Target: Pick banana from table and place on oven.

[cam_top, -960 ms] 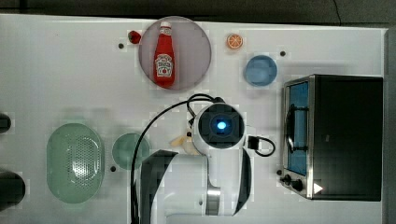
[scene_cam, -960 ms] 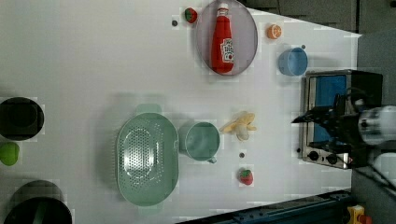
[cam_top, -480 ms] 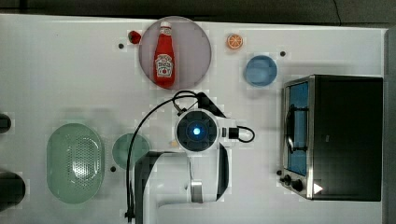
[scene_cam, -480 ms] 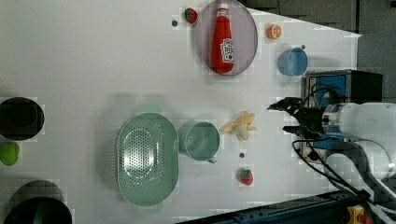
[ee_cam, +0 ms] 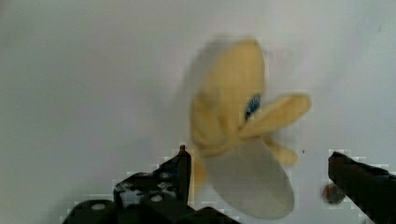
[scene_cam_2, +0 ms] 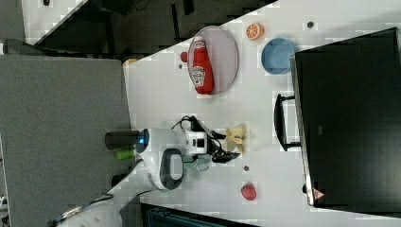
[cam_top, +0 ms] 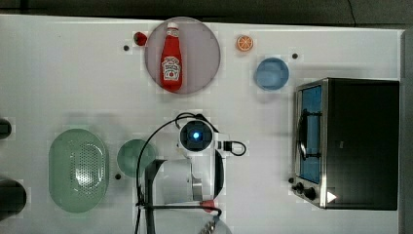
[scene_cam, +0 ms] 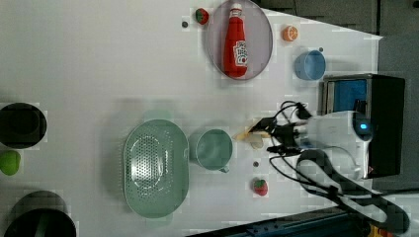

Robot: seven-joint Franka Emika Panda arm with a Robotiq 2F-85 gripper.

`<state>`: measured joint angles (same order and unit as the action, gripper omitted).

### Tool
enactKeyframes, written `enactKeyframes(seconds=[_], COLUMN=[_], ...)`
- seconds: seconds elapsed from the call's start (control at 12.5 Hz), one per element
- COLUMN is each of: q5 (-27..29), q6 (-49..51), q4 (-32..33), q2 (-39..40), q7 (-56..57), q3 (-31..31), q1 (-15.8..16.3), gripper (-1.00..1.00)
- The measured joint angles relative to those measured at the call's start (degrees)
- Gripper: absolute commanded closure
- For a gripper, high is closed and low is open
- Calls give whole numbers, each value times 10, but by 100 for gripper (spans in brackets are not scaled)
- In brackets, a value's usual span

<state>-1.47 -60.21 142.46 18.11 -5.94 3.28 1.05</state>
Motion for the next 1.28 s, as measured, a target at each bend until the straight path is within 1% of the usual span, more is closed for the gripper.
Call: enactKeyframes(seconds=[0.08, 0.16, 0.32, 0.56, 0.72, 0.8, 0.96, 1.12, 1.28], q5=[-1, 1, -2, 0, 2, 11, 7, -12, -12], q6=[-10, -12, -49, -51, -67, -68, -67, -48, 26], q4=[6, 6, 2, 0, -18, -19, -17, -7, -9], q2=[17, 29, 40, 19, 22, 19, 4, -42, -117], q7=[0, 0, 0, -1, -2, -2, -2, -2, -2], q3=[5, 4, 10, 17, 20, 16, 14, 7, 12], q1=[0, 4, 1, -1, 1, 3, -1, -2, -2], gripper=[-92, -68, -18, 48, 51, 51, 51, 51, 51])
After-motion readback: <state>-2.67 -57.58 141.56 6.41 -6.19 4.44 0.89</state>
